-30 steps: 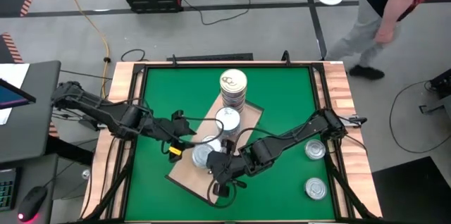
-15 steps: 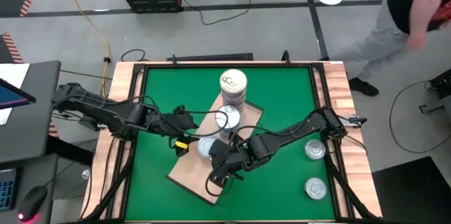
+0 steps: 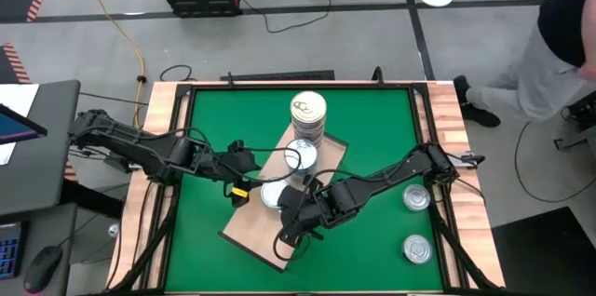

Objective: Stack canned seafood by type on shelf
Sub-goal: Stack the green white tuna can on top of other the green tuna can on the shelf, then stack the blue tuna can on top of the yellow blue tuna can on the shelf

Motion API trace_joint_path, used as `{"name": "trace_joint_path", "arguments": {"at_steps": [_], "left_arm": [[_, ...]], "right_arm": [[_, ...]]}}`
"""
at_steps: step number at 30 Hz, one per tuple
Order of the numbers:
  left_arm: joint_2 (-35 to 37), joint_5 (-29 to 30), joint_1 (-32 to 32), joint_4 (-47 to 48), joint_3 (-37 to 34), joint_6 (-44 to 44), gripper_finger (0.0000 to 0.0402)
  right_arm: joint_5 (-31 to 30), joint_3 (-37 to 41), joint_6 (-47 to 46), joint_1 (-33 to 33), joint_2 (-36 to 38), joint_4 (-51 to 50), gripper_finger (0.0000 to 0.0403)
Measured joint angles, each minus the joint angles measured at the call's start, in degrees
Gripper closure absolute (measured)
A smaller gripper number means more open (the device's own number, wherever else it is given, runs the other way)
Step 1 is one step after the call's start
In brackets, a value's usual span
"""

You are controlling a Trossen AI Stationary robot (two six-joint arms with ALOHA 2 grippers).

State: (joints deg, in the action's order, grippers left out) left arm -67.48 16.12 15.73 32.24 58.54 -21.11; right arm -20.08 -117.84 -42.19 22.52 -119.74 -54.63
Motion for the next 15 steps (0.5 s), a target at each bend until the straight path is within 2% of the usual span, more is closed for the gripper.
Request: {"name": "trace_joint_path", "arguments": {"at_steps": [11,15], "left_arm": [[1.9,0.8,0.0,0.2,0.2,-0.5,0.019],[4.0,1.1,0.0,2.0,2.0,2.0,0.019]], "right_arm": [[0.7,0.1,-1.4,1.4,1.3,-5.0,0.0302],[3.8,0.1,-1.0,1.8,3.4,-8.4,0.0301]]}}
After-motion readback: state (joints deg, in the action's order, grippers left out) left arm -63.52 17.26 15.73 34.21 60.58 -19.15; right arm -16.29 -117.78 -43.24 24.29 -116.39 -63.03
